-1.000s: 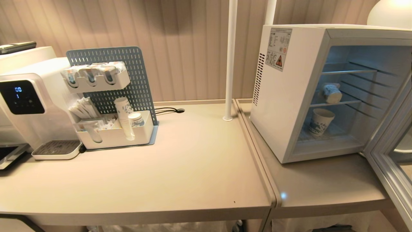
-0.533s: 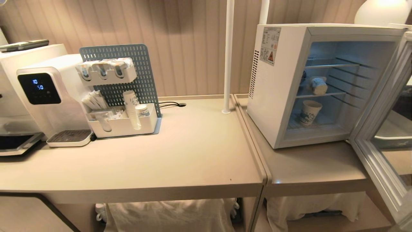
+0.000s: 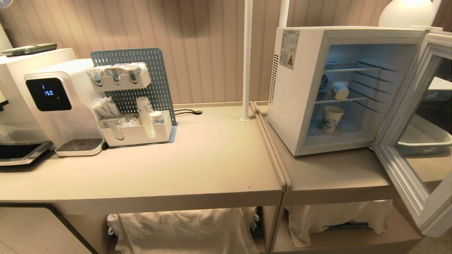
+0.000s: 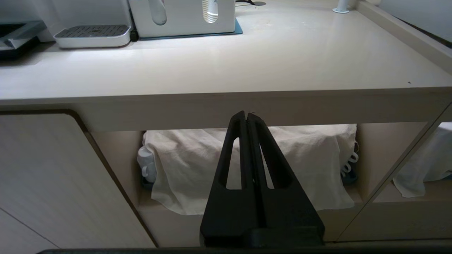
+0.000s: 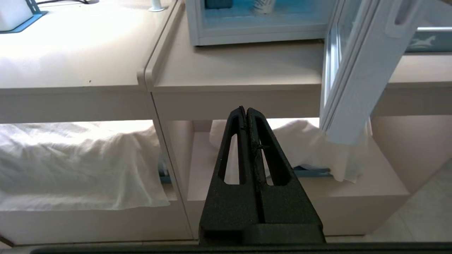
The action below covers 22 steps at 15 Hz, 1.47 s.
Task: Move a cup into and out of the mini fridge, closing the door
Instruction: Close the freezer door
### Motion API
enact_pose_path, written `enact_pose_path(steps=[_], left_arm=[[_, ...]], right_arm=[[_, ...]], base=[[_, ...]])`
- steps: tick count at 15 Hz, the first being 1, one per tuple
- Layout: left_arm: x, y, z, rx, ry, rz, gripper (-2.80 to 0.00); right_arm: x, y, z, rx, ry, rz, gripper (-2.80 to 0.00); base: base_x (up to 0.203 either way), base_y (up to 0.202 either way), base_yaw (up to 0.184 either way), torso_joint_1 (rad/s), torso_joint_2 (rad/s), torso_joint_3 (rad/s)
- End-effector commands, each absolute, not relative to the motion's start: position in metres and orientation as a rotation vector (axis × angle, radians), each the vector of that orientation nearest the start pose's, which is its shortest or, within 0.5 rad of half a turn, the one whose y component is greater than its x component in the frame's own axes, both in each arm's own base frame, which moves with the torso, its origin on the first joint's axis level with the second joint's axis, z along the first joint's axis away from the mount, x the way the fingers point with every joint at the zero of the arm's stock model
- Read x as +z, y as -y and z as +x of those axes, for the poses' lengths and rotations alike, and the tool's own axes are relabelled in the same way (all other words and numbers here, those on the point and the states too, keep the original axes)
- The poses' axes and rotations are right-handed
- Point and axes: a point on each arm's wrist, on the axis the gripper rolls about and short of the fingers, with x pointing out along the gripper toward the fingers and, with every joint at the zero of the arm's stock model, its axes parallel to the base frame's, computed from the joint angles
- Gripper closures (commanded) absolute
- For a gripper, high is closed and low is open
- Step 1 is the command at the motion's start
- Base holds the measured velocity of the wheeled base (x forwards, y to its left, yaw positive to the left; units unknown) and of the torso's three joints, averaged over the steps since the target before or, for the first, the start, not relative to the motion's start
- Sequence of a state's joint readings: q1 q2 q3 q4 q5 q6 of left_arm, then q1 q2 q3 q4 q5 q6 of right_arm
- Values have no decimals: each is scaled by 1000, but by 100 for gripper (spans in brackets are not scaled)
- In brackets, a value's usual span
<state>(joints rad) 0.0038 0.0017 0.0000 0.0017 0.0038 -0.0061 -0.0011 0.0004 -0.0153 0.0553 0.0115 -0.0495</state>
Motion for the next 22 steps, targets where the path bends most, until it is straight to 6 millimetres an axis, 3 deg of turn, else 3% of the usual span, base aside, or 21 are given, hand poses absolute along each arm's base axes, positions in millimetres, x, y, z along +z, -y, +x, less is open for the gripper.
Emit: enact_pose_path(steps=[1,22], left_arm=[[75,0,-23,9,-6,-6,0],[75,0,-23,9,-6,-6,0]], right_arm=[[74,0,-24,12,-41,-50,0],[74,0,-24,12,-41,-50,0]], base=[[-5,-55,1,2,-1,4],[0,-190,-1,3,3,2]])
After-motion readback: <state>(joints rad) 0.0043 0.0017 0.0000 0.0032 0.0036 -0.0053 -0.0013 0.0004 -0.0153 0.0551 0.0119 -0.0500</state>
